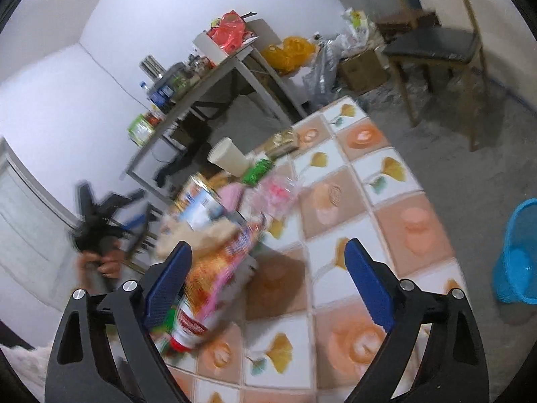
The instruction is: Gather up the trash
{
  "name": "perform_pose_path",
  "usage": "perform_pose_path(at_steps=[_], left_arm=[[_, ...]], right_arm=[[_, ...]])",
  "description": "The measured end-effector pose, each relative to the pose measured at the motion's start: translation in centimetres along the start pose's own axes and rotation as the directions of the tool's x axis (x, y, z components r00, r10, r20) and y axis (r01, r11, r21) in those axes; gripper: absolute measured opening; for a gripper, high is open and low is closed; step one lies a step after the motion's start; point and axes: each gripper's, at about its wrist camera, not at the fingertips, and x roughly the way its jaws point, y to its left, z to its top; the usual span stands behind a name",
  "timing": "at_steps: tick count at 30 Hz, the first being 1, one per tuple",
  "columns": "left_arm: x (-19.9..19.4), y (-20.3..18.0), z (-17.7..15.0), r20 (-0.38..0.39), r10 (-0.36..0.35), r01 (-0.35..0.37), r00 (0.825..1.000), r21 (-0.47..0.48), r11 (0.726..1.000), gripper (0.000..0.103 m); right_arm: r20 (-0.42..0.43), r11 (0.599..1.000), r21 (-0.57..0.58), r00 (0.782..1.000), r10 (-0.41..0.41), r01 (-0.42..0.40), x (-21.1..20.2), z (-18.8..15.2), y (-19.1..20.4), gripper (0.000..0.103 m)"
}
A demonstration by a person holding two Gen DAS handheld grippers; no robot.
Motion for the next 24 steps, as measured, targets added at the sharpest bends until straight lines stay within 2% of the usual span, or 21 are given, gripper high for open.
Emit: perform_pose_path(at_steps=[2, 5, 7, 10, 16, 24], left_arm=[[2.4, 1.3, 1.5, -0.025, 0.033, -0.034, 0.999, -0.035, 0.999, 0.089], [5.0, 2.8, 2.3, -0.077, 0.029, -0.036, 0.997, -0.095, 0.995, 0.073], [6.3, 3.6, 2.5, -0.104, 0.007, -0.021, 0.995, -0.141, 0.990, 0.070], [7.3, 4.1, 2.5, -0.114, -0.008, -0.010, 0.994, -0.161, 0.987, 0.065], [8.3, 4.1, 2.1, -0.127, -0.021, 0.001, 0.992, -0.158, 0.988, 0.053], [8.4, 3.9, 2.4, -0.129, -0.044, 0.028, 0.991, -0.123, 0.992, 0.026]], right_arm=[[-0.018, 0.996, 0.056, 0.997, 0.070, -0.069, 1.5, 2.1, -1.0, 0.089], [-0.074, 0.978, 0.150, 0.985, 0.157, -0.145, 4.9, 5.1, -2.9, 0.089], [-0.141, 0.956, 0.227, 0.965, 0.221, -0.186, 8.2, 6.4, -4.0, 0.087], [-0.225, 0.929, 0.312, 0.935, 0.276, -0.199, 13.0, 7.2, -5.1, 0.083], [-0.341, 0.914, 0.382, 0.899, 0.276, -0.136, 20.1, 7.0, -5.9, 0.076], [-0.392, 0.925, 0.369, 0.889, 0.237, -0.084, 23.3, 6.7, -5.6, 0.066]])
